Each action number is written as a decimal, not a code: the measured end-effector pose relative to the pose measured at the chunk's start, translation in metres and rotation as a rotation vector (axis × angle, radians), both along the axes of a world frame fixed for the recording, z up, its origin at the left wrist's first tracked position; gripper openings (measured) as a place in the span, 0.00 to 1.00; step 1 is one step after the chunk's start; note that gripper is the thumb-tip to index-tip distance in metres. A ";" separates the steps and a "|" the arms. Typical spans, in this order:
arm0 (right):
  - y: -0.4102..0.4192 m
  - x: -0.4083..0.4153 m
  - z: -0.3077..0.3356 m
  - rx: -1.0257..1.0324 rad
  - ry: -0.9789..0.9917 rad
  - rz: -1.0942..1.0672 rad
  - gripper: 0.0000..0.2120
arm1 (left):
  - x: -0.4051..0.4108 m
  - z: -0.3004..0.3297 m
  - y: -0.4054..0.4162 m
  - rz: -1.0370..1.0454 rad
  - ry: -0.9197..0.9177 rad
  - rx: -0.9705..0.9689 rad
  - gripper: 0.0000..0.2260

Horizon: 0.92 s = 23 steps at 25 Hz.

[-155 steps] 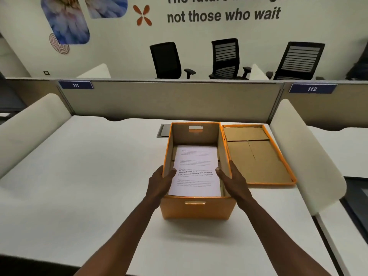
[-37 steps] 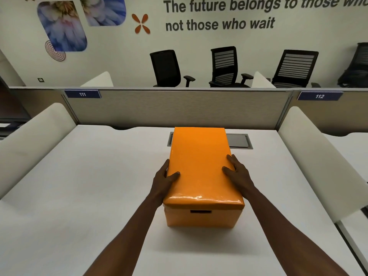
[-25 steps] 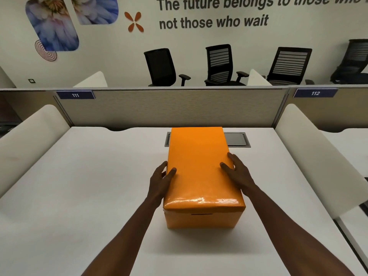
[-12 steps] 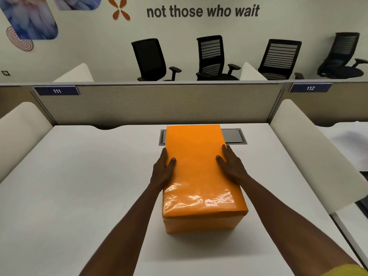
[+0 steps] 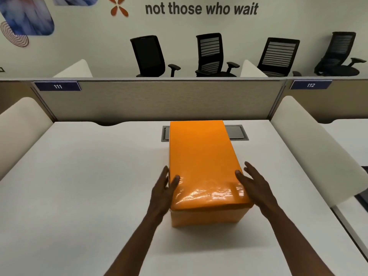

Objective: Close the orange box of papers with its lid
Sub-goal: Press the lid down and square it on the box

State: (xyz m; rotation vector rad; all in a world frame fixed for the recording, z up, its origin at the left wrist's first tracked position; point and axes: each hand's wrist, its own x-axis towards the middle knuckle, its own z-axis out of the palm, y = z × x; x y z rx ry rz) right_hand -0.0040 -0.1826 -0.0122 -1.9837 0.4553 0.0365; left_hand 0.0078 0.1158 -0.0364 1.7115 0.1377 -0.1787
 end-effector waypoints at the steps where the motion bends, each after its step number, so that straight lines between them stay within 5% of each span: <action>1: 0.003 -0.015 -0.006 -0.006 0.014 0.017 0.41 | -0.016 -0.006 -0.001 -0.049 -0.007 0.029 0.41; 9: 0.018 -0.037 -0.026 -0.111 -0.080 0.083 0.36 | -0.033 -0.014 -0.013 -0.065 -0.042 0.111 0.35; 14: -0.002 -0.038 -0.026 0.320 -0.033 0.006 0.40 | -0.040 -0.015 -0.007 -0.008 -0.019 0.042 0.47; 23: 0.007 -0.065 -0.045 0.305 -0.130 0.077 0.39 | -0.068 -0.018 -0.014 -0.013 -0.132 0.158 0.46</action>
